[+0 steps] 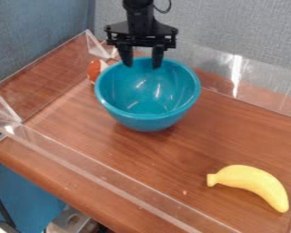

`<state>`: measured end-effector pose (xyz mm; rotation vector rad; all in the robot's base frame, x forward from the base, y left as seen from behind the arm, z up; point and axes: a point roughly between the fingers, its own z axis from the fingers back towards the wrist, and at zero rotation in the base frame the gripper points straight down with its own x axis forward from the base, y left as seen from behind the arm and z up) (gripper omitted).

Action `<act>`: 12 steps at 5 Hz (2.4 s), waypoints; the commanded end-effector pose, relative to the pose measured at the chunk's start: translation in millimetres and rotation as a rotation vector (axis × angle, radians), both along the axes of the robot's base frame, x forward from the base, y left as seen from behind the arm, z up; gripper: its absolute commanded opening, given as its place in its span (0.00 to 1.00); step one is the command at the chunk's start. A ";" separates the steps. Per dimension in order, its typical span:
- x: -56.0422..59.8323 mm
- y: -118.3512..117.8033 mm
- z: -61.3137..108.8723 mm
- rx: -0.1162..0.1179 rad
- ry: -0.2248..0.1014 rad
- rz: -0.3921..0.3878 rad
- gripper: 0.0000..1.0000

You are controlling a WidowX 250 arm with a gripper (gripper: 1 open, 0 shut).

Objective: Put the mushroom in the blue bowl

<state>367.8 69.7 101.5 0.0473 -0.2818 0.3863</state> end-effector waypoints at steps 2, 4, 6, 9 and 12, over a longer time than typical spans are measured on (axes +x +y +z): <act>7.5 -2.4 54.1 0.026 -0.080 0.009 1.00; -10.4 -1.4 64.0 0.044 -0.091 0.046 1.00; -29.9 -15.0 57.7 0.064 -0.097 0.051 1.00; -38.7 -28.4 74.5 0.062 -0.095 -0.003 1.00; -45.6 -24.3 93.7 0.038 -0.091 -0.031 1.00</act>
